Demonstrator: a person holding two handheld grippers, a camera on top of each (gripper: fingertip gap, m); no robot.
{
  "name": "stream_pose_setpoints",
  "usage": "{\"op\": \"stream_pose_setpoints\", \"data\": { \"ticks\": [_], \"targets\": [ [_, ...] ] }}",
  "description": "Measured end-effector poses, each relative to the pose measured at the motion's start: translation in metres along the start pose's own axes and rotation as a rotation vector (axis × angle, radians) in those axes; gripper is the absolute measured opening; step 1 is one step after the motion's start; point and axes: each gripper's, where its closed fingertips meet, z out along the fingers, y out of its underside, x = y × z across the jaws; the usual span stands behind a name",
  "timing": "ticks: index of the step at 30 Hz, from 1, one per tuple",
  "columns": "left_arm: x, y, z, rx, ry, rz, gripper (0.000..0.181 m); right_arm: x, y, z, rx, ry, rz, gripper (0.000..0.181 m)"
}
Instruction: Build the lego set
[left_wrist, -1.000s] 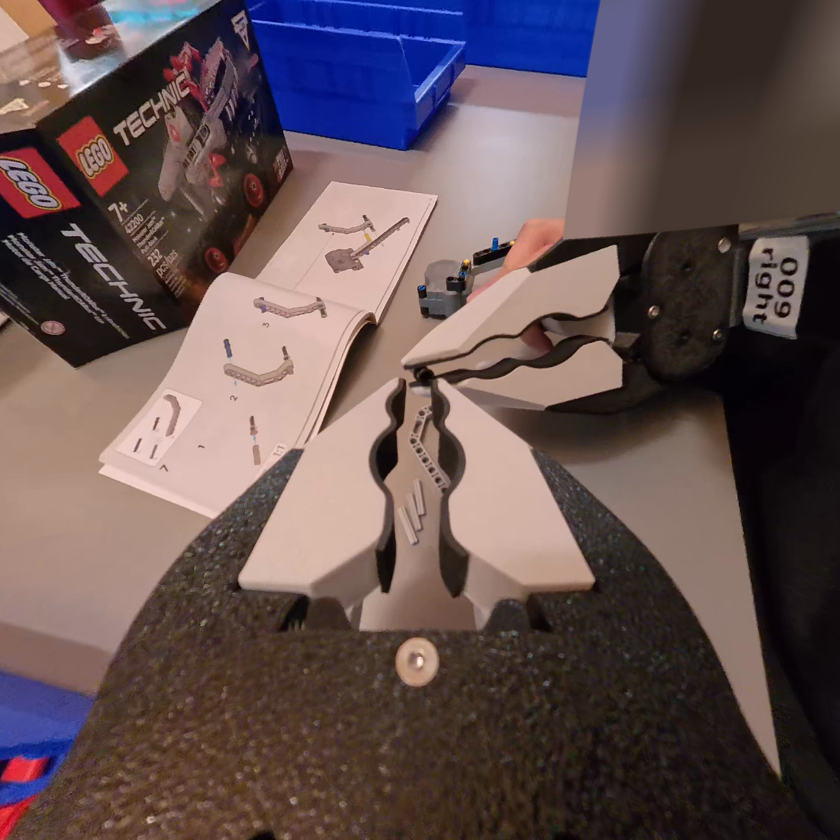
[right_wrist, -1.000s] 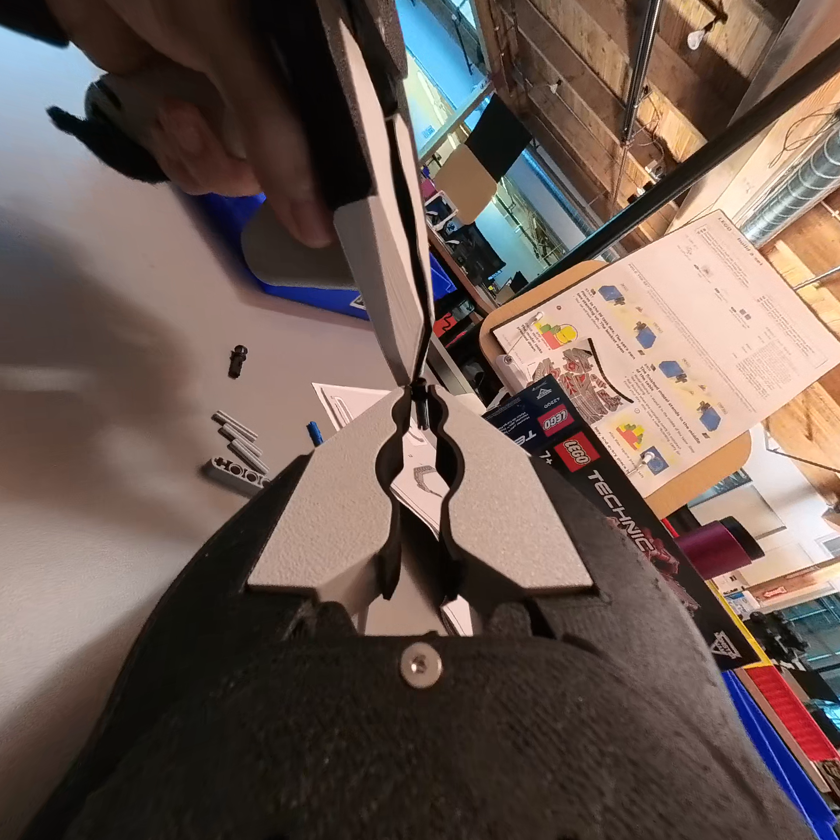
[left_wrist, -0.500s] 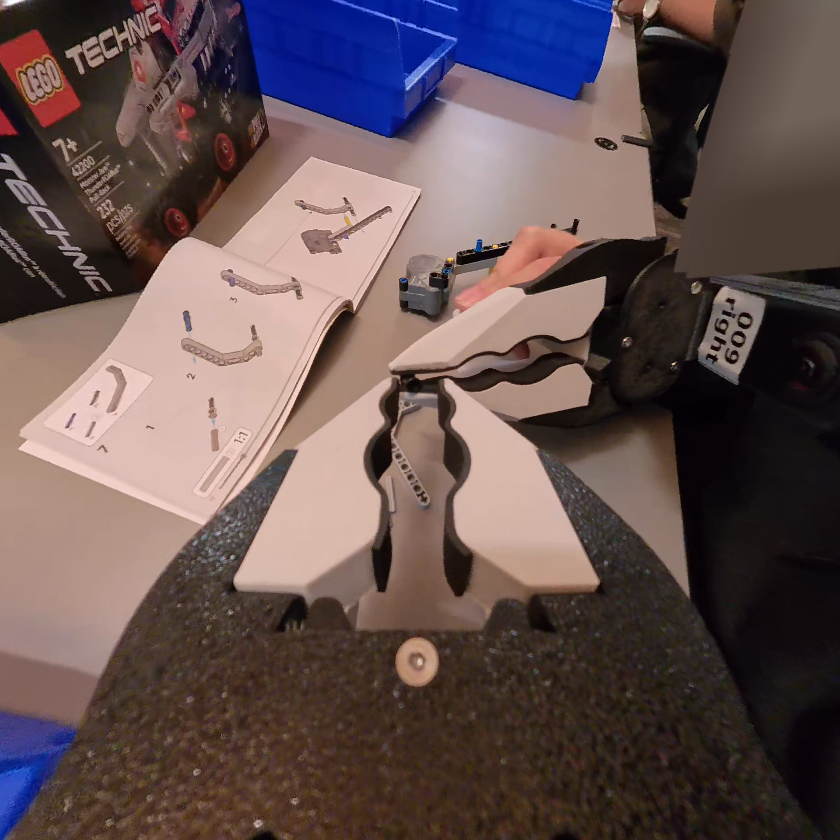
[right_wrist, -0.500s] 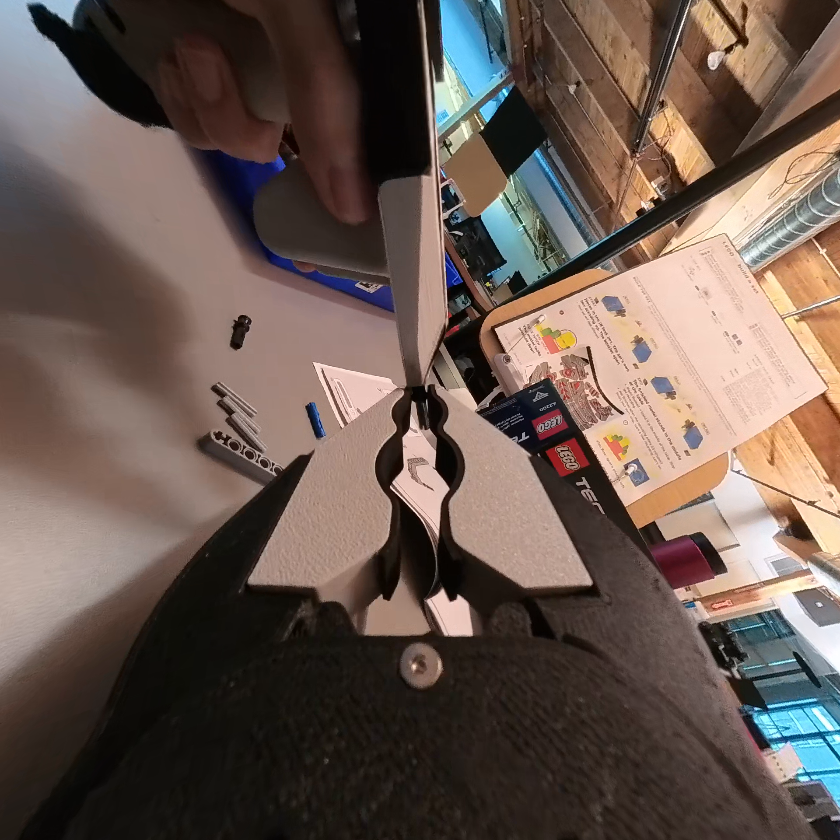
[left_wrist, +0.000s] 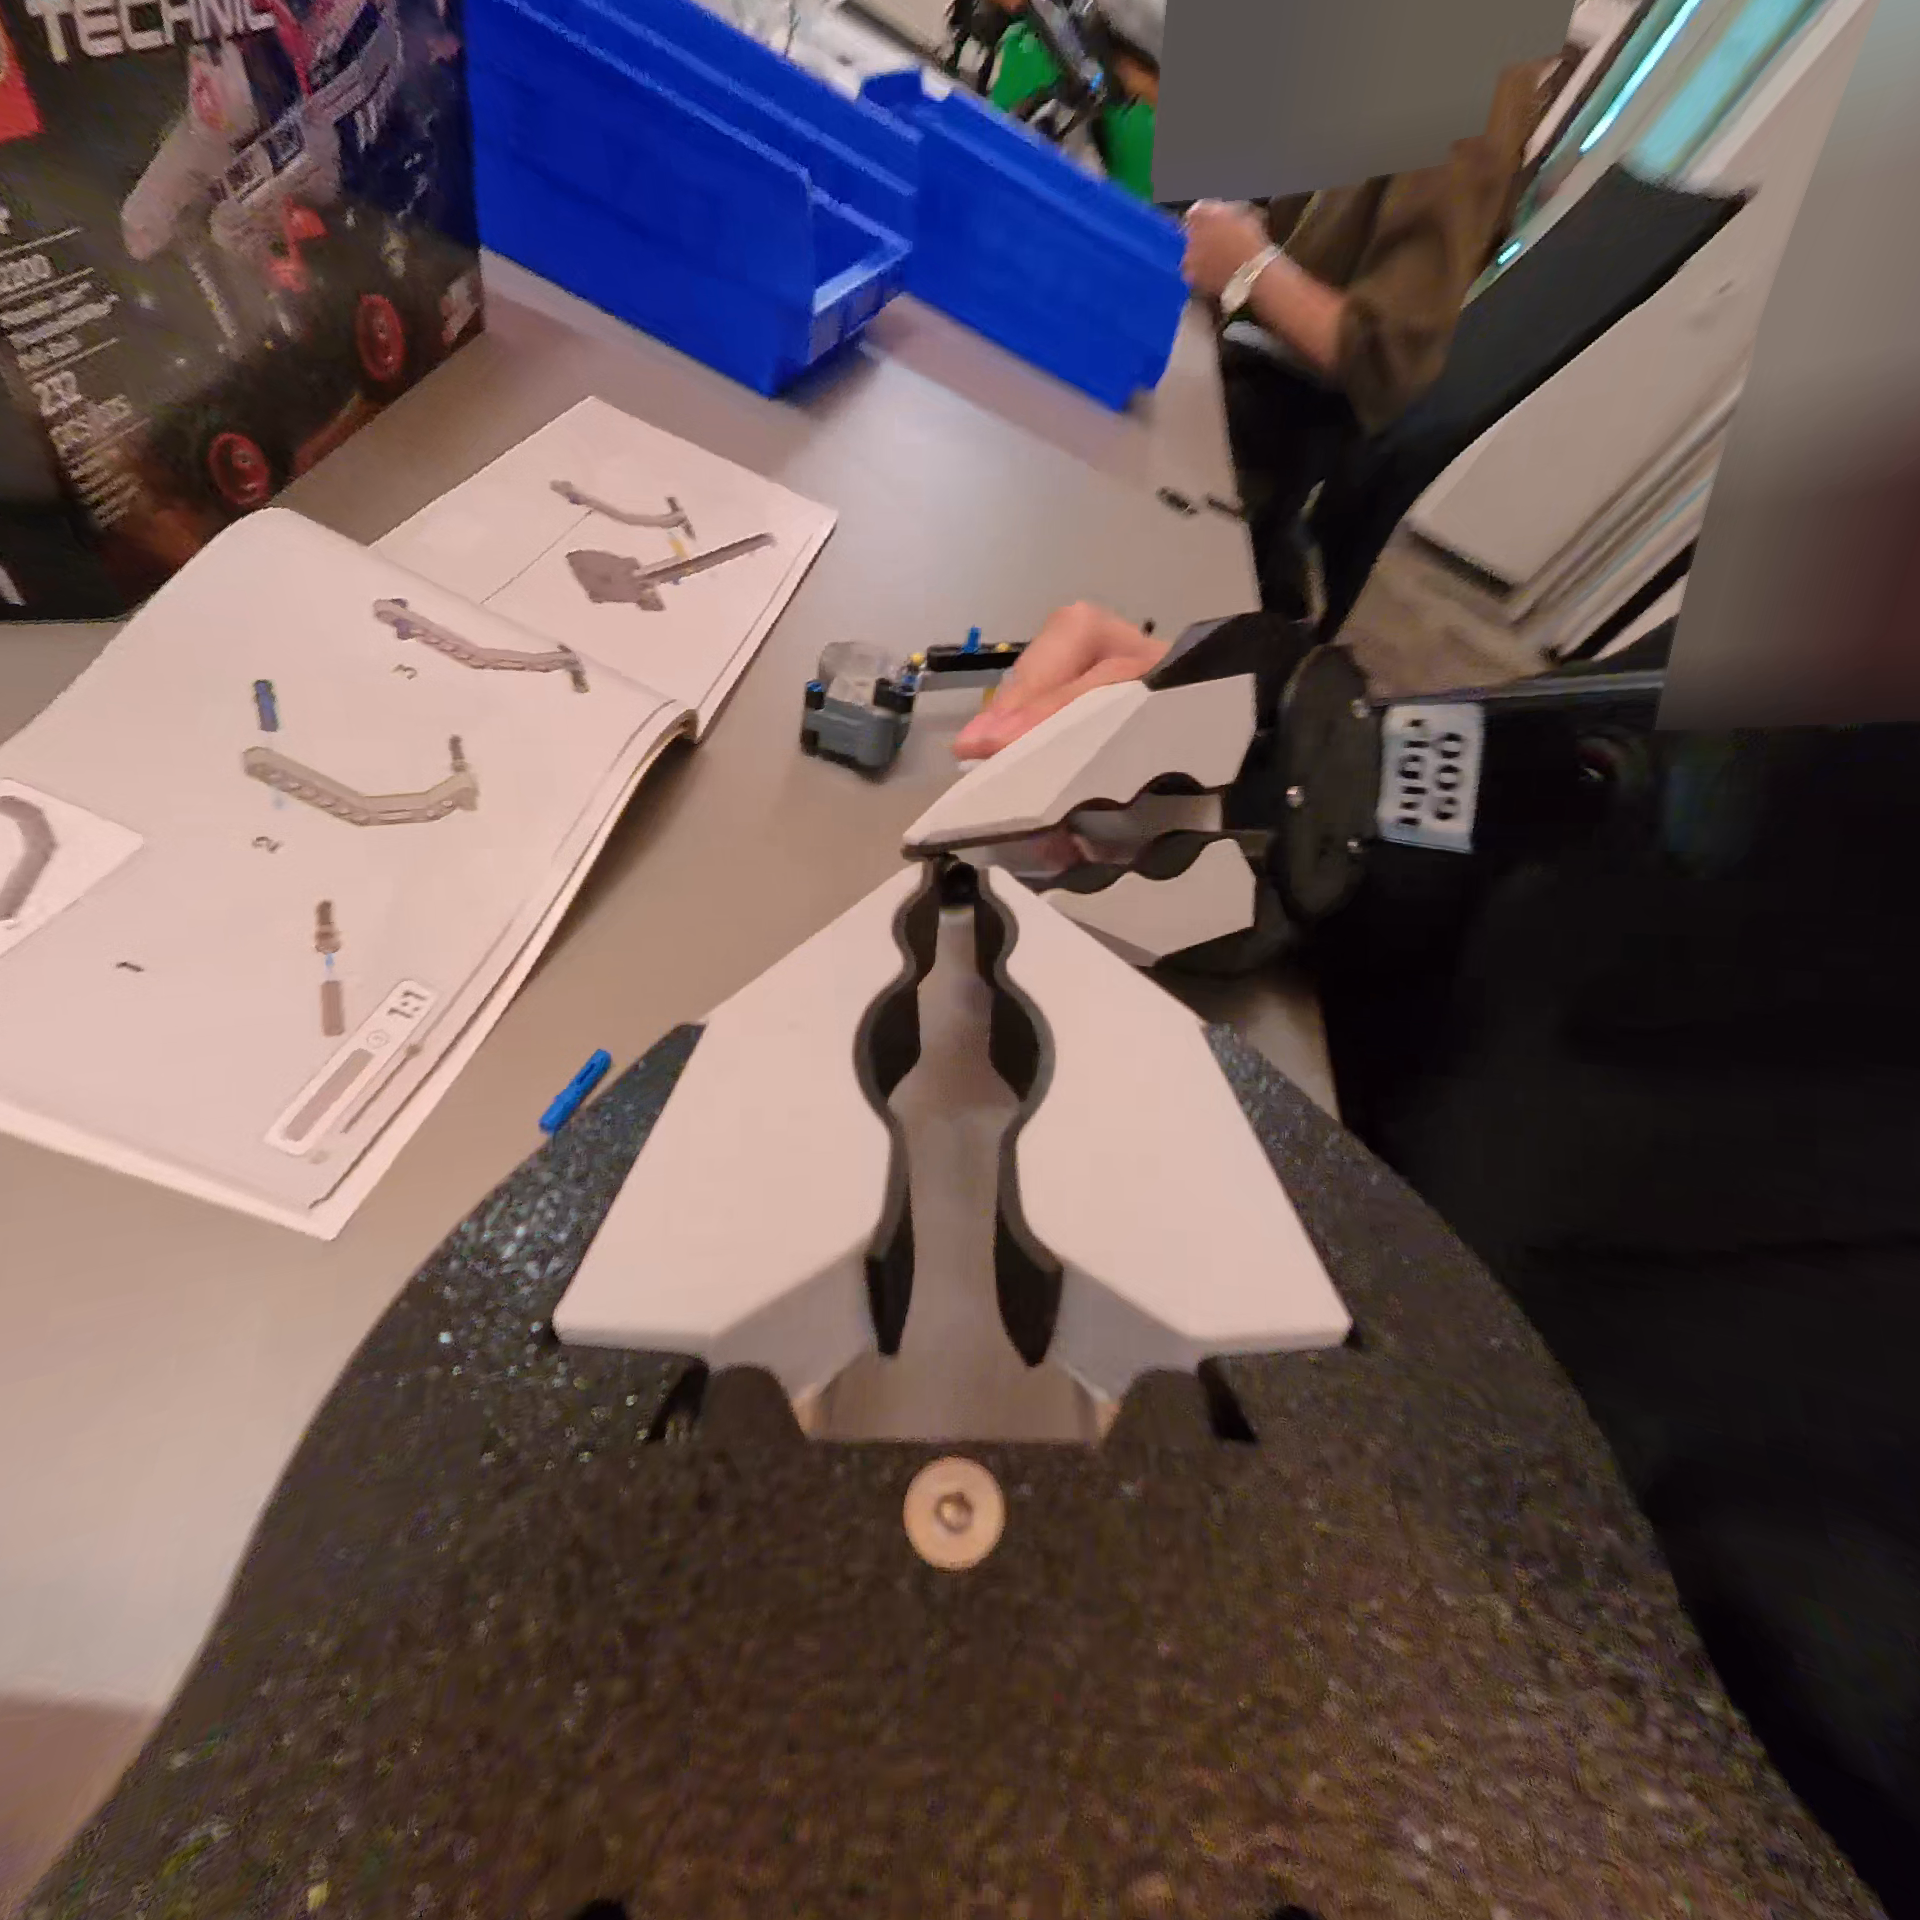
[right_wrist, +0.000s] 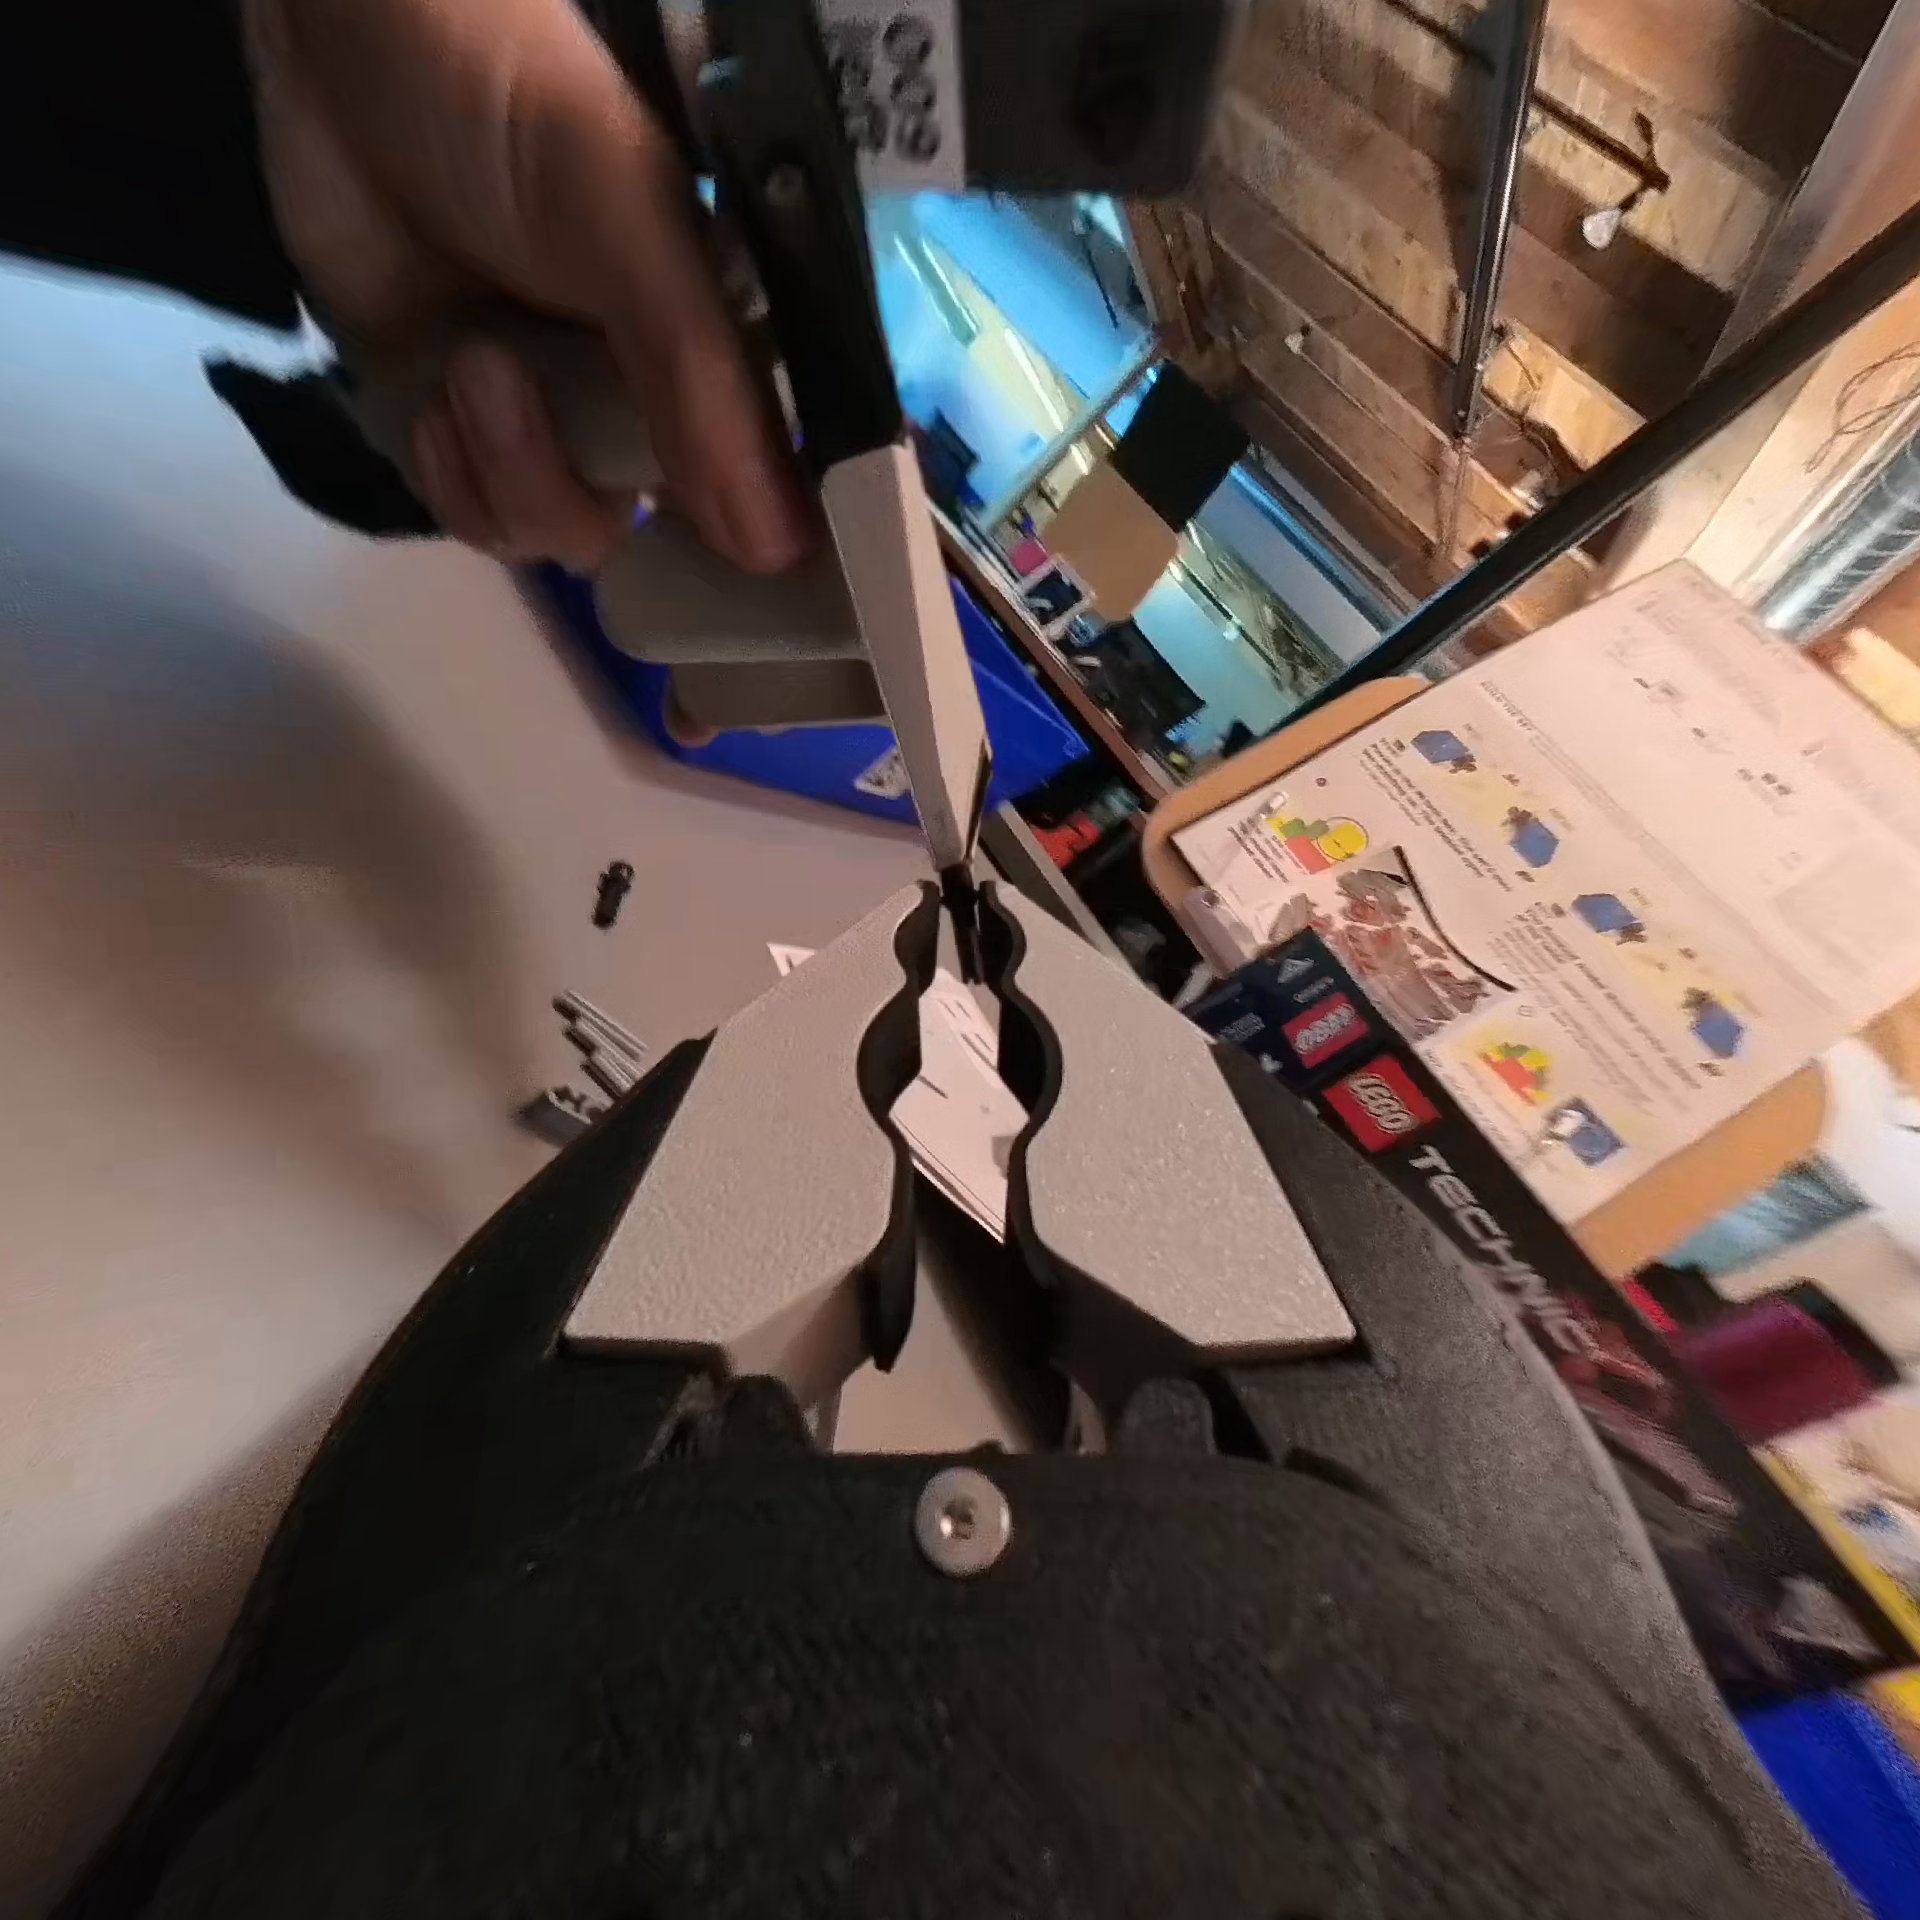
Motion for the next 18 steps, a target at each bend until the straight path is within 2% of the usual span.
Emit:
{"op": "stream_pose_setpoints", "data": {
  "ticks": [1,4,10,13,18],
  "targets": [
    [0.001,-0.001,-0.003,0.021,0.033,-0.021,0.004,-0.002,-0.003,-0.001,0.033,-0.031,0.044,0.008],
    [0.011,-0.007,-0.010,0.093,0.174,-0.084,0.004,0.001,-0.014,-0.007,0.150,-0.094,0.177,0.017],
    [0.031,-0.012,-0.017,0.163,0.374,-0.115,0.004,0.005,-0.037,-0.019,0.345,-0.252,0.487,0.014],
    [0.044,-0.018,-0.020,0.192,0.435,-0.081,0.004,0.007,-0.039,-0.019,0.369,-0.283,0.582,0.018],
    [0.049,-0.022,-0.021,0.226,0.487,-0.088,0.003,0.005,-0.052,-0.027,0.455,-0.380,0.699,0.012]
  ]
}}
